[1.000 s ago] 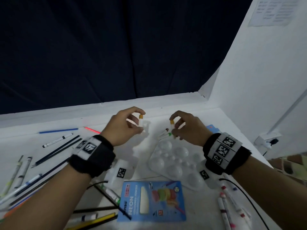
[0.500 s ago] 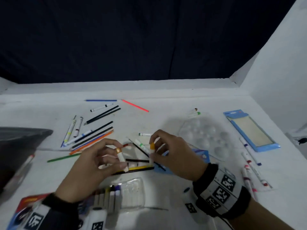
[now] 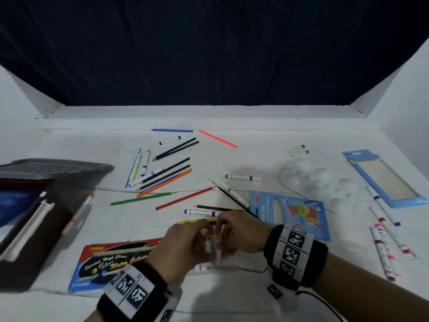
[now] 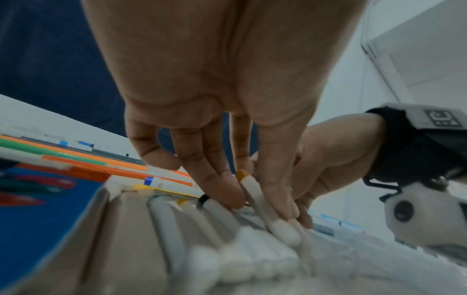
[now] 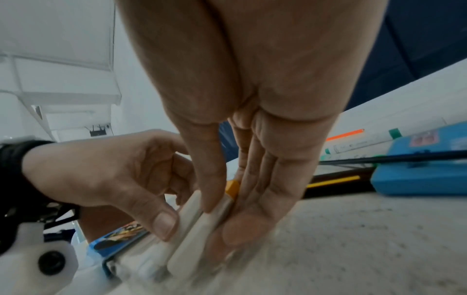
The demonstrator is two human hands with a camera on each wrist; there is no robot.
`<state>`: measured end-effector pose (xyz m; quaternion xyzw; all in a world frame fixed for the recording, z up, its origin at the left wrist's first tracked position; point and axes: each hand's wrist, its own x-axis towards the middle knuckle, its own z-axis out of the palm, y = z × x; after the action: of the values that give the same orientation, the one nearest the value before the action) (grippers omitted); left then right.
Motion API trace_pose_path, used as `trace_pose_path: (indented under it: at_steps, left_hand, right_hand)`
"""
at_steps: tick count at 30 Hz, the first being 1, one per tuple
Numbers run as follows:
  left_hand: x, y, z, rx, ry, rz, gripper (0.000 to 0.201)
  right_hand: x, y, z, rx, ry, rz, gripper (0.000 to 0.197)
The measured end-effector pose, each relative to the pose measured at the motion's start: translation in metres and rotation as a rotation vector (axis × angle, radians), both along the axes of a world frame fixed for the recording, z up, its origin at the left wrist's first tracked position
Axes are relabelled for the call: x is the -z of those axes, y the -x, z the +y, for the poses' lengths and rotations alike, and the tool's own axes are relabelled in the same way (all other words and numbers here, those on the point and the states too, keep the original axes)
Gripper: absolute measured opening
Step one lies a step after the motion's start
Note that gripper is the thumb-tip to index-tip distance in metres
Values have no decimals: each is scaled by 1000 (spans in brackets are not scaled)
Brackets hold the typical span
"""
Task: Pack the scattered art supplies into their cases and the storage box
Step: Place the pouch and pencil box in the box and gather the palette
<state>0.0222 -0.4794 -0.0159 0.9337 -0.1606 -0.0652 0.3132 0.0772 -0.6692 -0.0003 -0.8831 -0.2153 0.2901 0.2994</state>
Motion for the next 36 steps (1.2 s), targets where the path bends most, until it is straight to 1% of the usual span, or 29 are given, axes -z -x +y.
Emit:
trace_pose_path:
  at_steps: [2, 4, 8, 12, 15, 19, 28, 33, 36]
  left_hand:
    - [5, -1, 0, -9, -71, -5, 54]
    - [9, -2, 1, -23, -182, -12, 60]
    - [7, -2, -1, -25, -307, -9, 50]
    - [1, -2, -2, -24, -398, 35, 50]
    - [-2, -2, -4, -22, -410, 42, 49]
    - [-4, -2, -6, -22, -442, 38, 49]
    - [-7, -5, -6, -23, -518, 26, 52]
    - [-9, -7, -6, -23, -500, 48, 52]
    - [-10, -6, -6, -48, -469, 63, 54]
  right_hand:
    - [0, -1, 1, -4, 18, -44, 26]
    - [1, 0, 2, -4, 23, -66, 28]
    - [1, 3, 7, -13, 11, -111, 23]
    - [4, 8, 10, -16, 8, -172, 21]
    - [6, 10, 12, -19, -1, -211, 24]
    - [4, 11, 12, 25, -29, -163, 40]
    - [4, 7, 17, -35, 72, -224, 27]
    - [7, 9, 17, -66, 89, -288, 28]
    - [7, 7, 17, -58, 65, -265, 30]
